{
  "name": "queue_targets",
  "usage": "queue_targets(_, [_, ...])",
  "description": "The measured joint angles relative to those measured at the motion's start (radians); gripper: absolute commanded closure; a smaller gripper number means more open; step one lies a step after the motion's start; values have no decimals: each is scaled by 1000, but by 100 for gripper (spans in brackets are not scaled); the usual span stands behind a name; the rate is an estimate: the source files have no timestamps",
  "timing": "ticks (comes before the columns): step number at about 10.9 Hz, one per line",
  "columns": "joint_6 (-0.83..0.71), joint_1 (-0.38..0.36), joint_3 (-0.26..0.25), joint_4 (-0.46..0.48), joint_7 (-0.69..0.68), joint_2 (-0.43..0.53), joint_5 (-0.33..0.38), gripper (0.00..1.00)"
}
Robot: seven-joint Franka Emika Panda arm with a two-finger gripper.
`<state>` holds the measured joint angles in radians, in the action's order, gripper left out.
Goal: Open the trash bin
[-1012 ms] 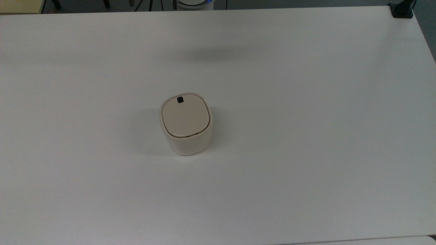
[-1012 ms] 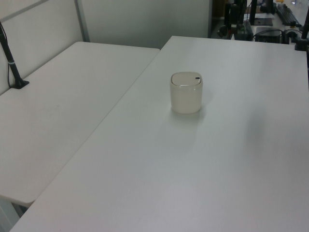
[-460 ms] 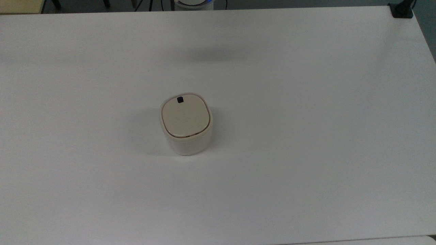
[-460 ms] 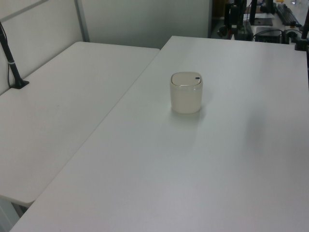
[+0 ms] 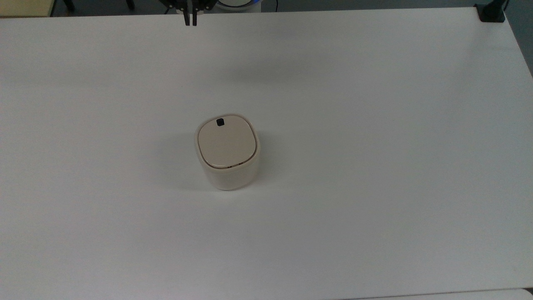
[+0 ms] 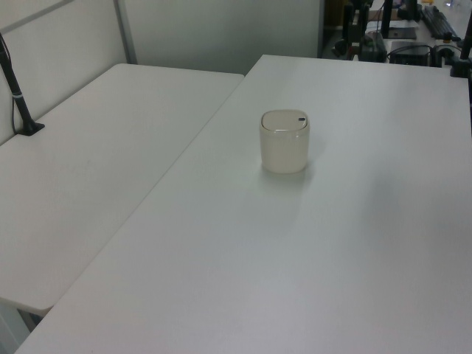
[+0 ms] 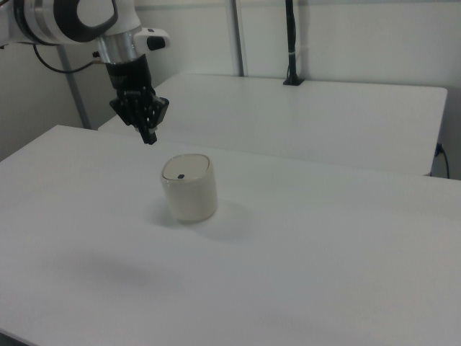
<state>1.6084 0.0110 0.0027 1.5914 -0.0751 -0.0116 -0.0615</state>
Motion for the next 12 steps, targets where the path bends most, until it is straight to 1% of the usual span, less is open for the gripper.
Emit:
queue_targets(3, [81,-17,1,5,-7,-46,0,93])
queue_targets(6, [221,-20,1,12,-12,-119,0,93])
queue_targets(10, [379,-84,2,13,-9,-243,0,92])
queue_targets(12, [436,-85,2,12,2,-287,0,92])
